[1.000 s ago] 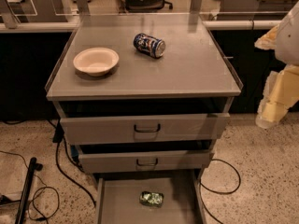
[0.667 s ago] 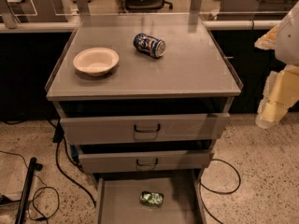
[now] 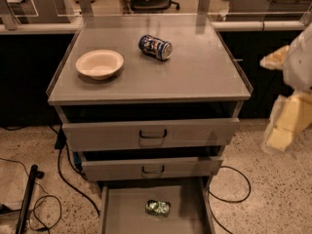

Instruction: Pick green can from bottom drawer and place on counter

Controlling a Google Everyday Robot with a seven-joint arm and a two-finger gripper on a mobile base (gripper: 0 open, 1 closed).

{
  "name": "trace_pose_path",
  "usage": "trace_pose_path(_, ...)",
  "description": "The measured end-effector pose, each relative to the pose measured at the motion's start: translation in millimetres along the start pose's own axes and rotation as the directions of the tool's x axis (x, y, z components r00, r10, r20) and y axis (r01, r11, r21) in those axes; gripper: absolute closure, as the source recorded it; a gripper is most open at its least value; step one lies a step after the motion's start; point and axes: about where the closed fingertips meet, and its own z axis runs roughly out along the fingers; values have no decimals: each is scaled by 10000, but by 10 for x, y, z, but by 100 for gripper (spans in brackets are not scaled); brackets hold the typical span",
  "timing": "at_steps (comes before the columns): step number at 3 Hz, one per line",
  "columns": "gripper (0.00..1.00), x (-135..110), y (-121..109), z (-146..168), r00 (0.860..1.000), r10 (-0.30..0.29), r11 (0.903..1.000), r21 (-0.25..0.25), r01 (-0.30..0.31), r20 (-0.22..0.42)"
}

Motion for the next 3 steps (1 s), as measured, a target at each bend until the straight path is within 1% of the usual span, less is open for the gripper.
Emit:
trace_pose_path(1, 0, 38, 307, 384, 9980, -142, 9992, -367, 165, 621)
trace_pose_path(2, 0, 3, 606, 813, 9933, -134, 9976, -667, 211, 1148)
trace_pose_path(3, 0, 73, 782, 1317, 9946, 46, 9984, -563, 13, 1033)
